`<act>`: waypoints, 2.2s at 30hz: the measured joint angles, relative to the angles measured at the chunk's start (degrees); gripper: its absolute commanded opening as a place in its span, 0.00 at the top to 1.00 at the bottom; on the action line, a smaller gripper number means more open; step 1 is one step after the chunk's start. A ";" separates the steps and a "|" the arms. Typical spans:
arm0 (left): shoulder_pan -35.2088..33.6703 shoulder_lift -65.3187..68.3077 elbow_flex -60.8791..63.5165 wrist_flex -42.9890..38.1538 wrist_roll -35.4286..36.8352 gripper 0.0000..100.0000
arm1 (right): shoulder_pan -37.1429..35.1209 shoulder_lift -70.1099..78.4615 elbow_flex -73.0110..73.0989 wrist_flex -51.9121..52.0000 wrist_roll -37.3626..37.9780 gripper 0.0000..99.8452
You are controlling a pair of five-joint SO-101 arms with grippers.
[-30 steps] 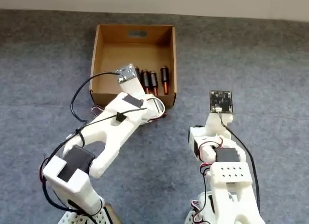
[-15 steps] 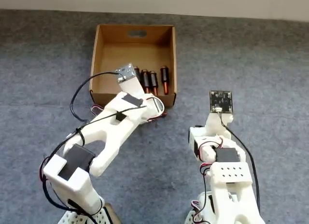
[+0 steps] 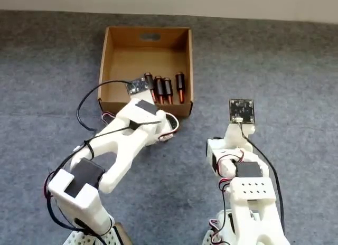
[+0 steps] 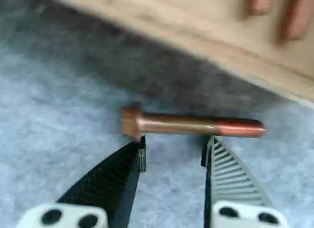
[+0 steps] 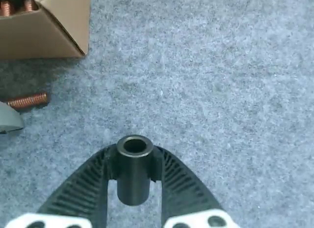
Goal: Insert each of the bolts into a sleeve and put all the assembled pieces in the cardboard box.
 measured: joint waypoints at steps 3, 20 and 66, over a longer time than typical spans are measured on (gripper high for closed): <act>-0.79 0.00 -1.05 0.53 0.00 0.80 | 0.00 0.00 0.00 0.00 0.00 0.99; -3.43 -5.01 -1.23 1.85 0.00 0.80 | 0.00 0.00 0.00 0.00 0.00 0.99; 1.58 7.03 -8.44 3.69 -8.35 0.88 | 2.55 0.00 0.00 0.00 0.00 0.99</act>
